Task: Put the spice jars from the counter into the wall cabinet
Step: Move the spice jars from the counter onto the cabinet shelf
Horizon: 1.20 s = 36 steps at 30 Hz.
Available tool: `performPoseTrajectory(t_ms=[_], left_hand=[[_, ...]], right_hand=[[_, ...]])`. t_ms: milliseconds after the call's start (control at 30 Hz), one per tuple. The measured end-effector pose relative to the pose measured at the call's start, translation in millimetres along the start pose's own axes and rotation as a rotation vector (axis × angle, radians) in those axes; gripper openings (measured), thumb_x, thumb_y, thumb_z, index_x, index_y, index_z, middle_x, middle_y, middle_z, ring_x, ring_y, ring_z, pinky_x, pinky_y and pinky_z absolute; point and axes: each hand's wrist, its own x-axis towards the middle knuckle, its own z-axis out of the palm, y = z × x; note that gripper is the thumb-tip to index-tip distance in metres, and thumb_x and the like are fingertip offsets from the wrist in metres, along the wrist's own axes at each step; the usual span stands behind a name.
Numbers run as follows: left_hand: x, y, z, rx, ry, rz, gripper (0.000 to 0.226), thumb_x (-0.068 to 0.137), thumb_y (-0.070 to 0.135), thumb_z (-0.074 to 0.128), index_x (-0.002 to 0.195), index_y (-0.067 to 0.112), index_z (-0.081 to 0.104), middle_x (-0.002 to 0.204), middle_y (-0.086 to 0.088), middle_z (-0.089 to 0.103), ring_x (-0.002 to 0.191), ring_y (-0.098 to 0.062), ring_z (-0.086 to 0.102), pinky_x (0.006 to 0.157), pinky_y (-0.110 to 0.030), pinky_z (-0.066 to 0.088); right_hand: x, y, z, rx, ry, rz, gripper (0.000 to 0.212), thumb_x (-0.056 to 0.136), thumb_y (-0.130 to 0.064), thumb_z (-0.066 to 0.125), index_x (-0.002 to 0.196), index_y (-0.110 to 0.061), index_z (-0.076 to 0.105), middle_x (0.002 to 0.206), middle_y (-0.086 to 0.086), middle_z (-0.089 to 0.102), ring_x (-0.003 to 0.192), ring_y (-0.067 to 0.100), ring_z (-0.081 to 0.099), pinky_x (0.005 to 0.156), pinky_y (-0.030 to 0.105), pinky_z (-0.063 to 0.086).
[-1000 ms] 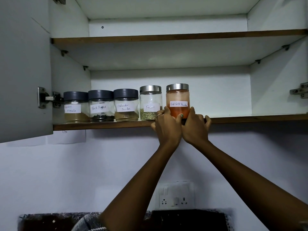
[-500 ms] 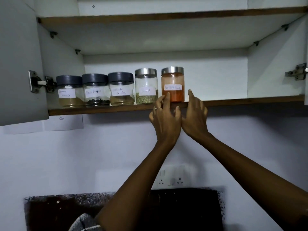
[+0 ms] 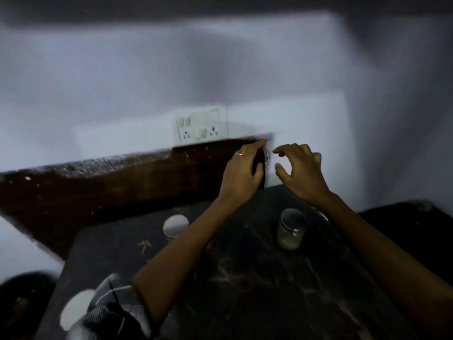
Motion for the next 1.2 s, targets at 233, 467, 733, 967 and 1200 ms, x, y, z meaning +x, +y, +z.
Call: performPoseTrajectory(t_ms=[233,467,733,967,1200], left_hand=[[-62.7,-29.5,102.8,-0.112,-0.456,-0.318,0.081,0.079,0.012,0.069,0.148,0.011,0.025,0.145,-0.016,0.039,0.132,-0.030,0.041,0.111,-0.043,0.035],[-112.9,-56.8,177.2,-0.262,-0.632,-0.727,0.104,0.071,0.005,0.078,0.150,0.005,0.011,0.151,-0.015,0.032,0.139,-0.029,0.033,0.113,-0.039,0.032],[-112.8,-50.6,206.1,-0.454,-0.648,-0.844,0.104,0.071,-0.003,0.075,0.150,0.011,0.010,0.148,-0.011,0.037,0.136,-0.026,0.037,0.104,-0.029,0.036],[-107.1,-45.1,204.6,-0.482,-0.471,-0.872,0.085,0.074,0.014,0.079,0.142,0.012,0.027,0.139,-0.008,0.046,0.128,-0.023,0.046,0.104,-0.032,0.039],[-89.0,-45.3,157.4,-0.505,-0.225,-0.806,0.080,0.074,0.017,0.079,0.135,0.012,0.029,0.132,-0.008,0.051,0.121,-0.020,0.051,0.097,-0.027,0.042]], right_hand=[[-94.7,92.0,33.3,0.014,-0.189,0.500,0.034,0.086,-0.016,0.058,0.120,-0.015,0.054,0.120,0.010,0.057,0.113,0.030,0.047,0.096,0.039,0.031],[-165.8,141.2,73.2,0.244,-0.528,0.935,0.066,0.083,-0.007,0.058,0.143,-0.018,0.033,0.142,0.013,0.044,0.130,0.033,0.041,0.108,0.052,0.033],[-180.8,130.8,107.6,0.390,-0.631,0.960,0.091,0.083,-0.005,0.060,0.149,-0.031,0.003,0.149,0.015,0.033,0.132,0.033,0.039,0.109,0.050,0.033],[-177.2,111.4,114.0,0.348,-0.579,0.992,0.086,0.087,-0.008,0.051,0.146,-0.045,-0.001,0.140,0.020,0.036,0.122,0.036,0.046,0.105,0.052,0.037],[-142.9,59.6,100.1,0.369,-0.371,0.844,0.061,0.092,-0.027,0.048,0.145,-0.037,0.020,0.145,0.012,0.034,0.131,0.032,0.038,0.107,0.055,0.034]])
